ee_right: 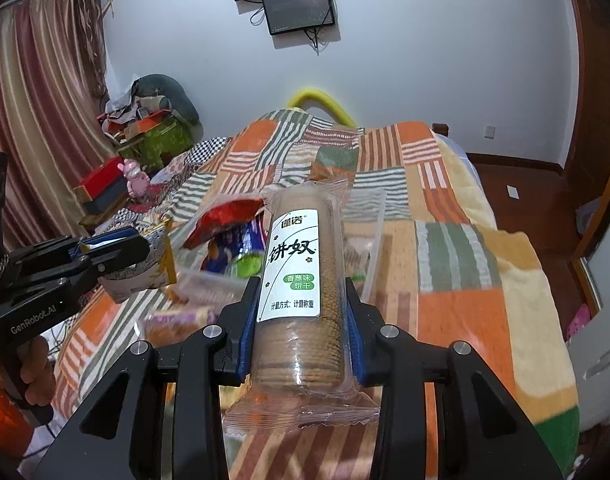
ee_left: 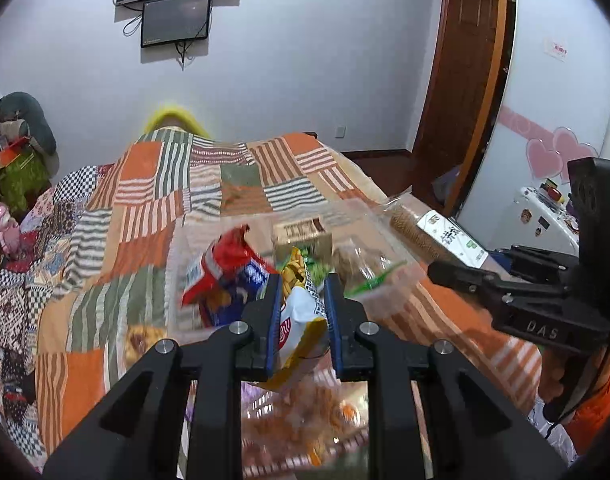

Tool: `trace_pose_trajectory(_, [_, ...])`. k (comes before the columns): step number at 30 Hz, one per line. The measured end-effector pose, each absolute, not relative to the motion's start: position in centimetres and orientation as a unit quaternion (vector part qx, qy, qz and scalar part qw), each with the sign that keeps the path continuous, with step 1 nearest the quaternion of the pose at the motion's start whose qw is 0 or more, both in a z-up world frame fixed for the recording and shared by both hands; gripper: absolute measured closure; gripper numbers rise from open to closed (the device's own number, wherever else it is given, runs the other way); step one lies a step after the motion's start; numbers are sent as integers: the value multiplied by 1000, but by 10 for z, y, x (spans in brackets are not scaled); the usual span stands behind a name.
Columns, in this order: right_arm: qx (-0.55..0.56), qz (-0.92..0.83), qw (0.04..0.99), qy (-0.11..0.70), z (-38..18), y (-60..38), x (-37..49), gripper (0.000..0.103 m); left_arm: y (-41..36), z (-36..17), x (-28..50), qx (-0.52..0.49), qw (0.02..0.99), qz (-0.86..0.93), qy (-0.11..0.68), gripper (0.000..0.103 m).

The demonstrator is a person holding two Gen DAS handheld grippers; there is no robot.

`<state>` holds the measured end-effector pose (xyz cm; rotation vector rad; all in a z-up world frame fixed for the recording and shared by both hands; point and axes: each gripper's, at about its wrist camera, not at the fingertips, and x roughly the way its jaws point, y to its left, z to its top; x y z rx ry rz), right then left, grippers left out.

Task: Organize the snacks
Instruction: 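Carry the chip bag into the clear box with the left gripper while the right drops the biscuit roll in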

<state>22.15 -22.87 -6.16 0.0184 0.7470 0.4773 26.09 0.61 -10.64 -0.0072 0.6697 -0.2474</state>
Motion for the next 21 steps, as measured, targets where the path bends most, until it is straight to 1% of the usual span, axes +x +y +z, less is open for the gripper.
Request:
trace_pose_trajectory(9, [17, 220, 905, 364, -66, -223, 262, 69, -8, -120, 309, 10, 934, -135, 332, 83])
trace_pose_trajectory(14, [16, 225, 901, 371, -71, -214, 276, 69, -13, -136, 335, 17, 927, -132, 350, 83])
trace_pose_trajectory(21, [17, 239, 888, 392, -86, -200, 295, 69, -12, -148, 355, 23, 924, -120, 363, 83])
